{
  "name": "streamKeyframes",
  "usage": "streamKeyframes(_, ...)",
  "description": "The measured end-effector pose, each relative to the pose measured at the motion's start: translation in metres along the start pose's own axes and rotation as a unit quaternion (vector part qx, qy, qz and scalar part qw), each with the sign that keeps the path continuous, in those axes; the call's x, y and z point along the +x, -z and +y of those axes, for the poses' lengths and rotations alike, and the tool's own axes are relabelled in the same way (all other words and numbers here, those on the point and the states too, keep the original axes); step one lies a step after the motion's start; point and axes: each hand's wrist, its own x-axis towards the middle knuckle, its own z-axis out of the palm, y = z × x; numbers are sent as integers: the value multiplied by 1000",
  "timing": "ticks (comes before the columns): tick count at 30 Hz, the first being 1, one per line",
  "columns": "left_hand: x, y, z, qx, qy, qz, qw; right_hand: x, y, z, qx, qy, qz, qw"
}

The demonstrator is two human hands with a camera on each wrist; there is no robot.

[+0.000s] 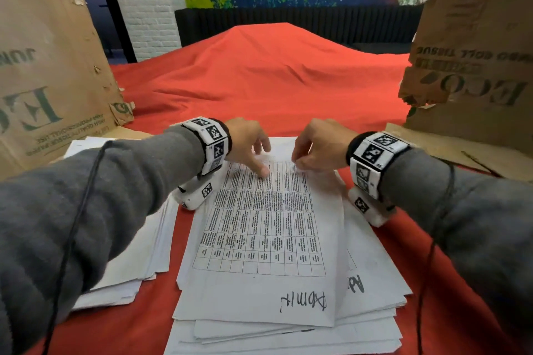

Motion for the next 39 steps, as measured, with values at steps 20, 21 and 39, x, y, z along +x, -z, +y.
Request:
streamKeyframes(20,1,-2,-13,72,92,-72,991,41,-16,-23,-139,5,-114,984)
streamKeyframes(21,1,-1,-14,63,97,-62,991,40,-15,-20,-142,5,-122,982)
streamKeyframes(39,2,15,-19,-20,101,63,993,-78,15,119,-186,-114,-133,967)
